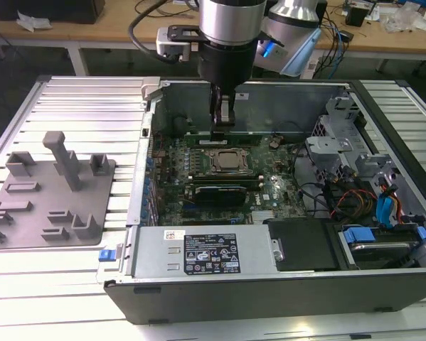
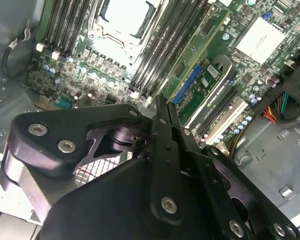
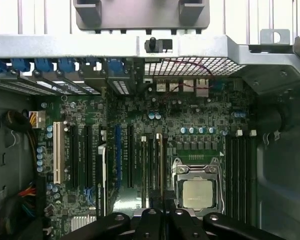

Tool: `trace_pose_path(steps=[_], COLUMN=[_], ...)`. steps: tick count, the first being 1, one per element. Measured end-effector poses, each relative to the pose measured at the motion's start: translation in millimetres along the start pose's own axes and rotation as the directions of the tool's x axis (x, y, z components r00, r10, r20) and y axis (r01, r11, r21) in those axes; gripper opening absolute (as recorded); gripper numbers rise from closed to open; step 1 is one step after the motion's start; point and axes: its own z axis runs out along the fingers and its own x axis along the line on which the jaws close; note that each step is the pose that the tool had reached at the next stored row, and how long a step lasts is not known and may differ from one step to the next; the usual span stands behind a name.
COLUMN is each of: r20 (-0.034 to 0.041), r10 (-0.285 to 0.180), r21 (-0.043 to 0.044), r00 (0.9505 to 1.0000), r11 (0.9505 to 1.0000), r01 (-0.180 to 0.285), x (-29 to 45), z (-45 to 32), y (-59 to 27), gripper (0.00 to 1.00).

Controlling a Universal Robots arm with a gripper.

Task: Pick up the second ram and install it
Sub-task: 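Pick up the second ram and move it above second insertion slot, then insert the second ram into the second slot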

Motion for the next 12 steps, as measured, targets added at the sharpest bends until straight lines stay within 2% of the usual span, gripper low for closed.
trace_pose_path(steps=[4, 12], r20=[0.0001, -0.0001], r10=[0.000, 0.000], r21=[0.0001, -0.0001], r00=[1.0000, 1.0000], r11=[1.0000, 1.0000], r01=[0.000, 0.000], x=[-3.6, -3.7], z=[5.5, 5.7], y=[-2.5, -2.5], gripper=[0.10, 0.10])
